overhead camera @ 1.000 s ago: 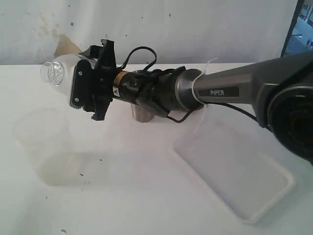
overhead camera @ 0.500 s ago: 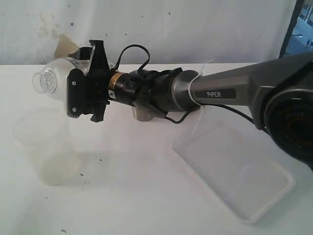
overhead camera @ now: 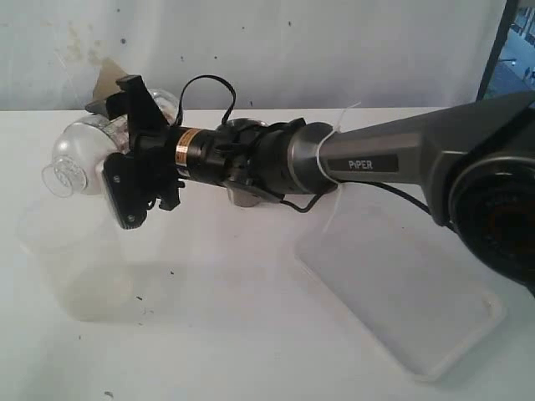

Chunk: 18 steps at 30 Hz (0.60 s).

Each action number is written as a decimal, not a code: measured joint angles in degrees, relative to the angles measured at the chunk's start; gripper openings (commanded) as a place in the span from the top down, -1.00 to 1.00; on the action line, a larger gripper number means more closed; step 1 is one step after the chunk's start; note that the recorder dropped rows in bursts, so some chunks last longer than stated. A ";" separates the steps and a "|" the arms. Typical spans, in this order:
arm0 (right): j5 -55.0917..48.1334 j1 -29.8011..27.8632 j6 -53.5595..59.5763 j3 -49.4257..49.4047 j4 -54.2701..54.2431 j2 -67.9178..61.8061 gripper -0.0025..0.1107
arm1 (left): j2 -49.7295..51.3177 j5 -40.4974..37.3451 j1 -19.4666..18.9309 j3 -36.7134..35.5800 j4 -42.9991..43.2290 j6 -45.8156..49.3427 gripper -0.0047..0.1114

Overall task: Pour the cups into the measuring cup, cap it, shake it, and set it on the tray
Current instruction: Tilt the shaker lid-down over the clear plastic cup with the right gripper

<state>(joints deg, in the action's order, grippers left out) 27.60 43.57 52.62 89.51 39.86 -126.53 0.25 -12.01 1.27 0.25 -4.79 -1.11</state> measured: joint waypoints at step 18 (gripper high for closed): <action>2.92 0.00 15.43 0.22 0.00 0.00 0.96 | 0.00 0.00 0.00 0.00 0.00 0.00 0.92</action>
<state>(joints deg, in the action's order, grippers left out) 30.52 43.57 68.04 89.74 39.86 -126.53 0.25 -12.01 1.27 0.25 -4.79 -1.11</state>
